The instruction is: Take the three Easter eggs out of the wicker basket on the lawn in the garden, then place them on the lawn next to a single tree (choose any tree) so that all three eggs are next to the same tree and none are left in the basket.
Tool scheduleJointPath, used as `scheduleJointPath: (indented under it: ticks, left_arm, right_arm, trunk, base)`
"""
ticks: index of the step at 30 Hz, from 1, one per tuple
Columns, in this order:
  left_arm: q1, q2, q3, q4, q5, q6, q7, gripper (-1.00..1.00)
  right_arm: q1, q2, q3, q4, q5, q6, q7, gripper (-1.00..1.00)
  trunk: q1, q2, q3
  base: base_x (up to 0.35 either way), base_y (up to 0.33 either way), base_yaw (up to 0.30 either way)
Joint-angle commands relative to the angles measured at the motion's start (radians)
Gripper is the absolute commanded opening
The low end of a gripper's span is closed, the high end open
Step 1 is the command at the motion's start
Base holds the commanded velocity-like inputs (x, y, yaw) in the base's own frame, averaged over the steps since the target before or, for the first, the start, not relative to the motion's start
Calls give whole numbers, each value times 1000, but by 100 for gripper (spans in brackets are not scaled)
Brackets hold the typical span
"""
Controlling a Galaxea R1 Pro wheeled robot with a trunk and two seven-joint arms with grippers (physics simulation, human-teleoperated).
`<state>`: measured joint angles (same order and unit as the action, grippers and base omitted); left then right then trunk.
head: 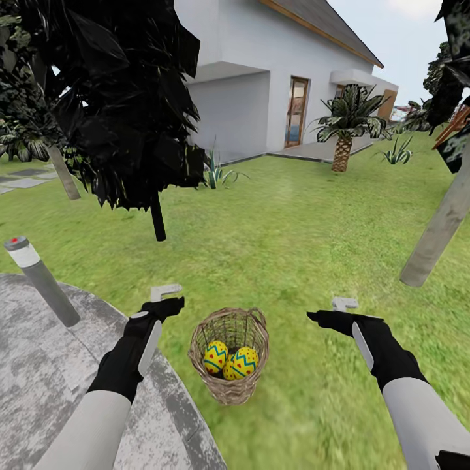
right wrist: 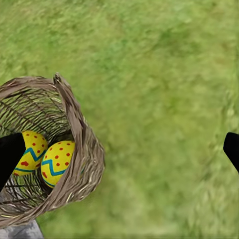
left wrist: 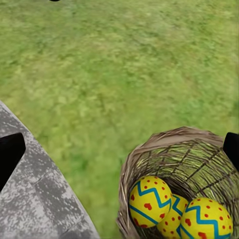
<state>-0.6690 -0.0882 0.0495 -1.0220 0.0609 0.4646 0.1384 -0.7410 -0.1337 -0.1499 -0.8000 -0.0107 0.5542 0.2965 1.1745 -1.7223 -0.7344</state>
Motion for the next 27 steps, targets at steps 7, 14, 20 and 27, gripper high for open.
scheduleJointPath:
  ticks: [7, 14, 20, 27]
  left_arm:
    - [0, 0, 2, 0, 7, 4, 4, 100]
    - [2, -1, 1, 33, 5, 2, 3, 100]
    - [2, -1, 1, 34, 5, 2, 3, 100]
    - [2, -1, 1, 35, 6, 2, 3, 100]
  right_arm:
    - [0, 1, -1, 6, 1, 6, 4, 100]
    - [0, 1, 3, 32, 2, 7, 3, 100]
    - [3, 2, 8, 46, 4, 16, 3, 100]
    - [7, 2, 8, 67, 3, 19, 4, 100]
  trunk:
    - [27, -50, -23]
    - [54, -99, -45]
    - [77, -141, -64]
    - [104, -190, -86]
  base:
    - [0, 0, 0]
    - [0, 0, 0]
    - [0, 0, 0]
    - [0, 0, 0]
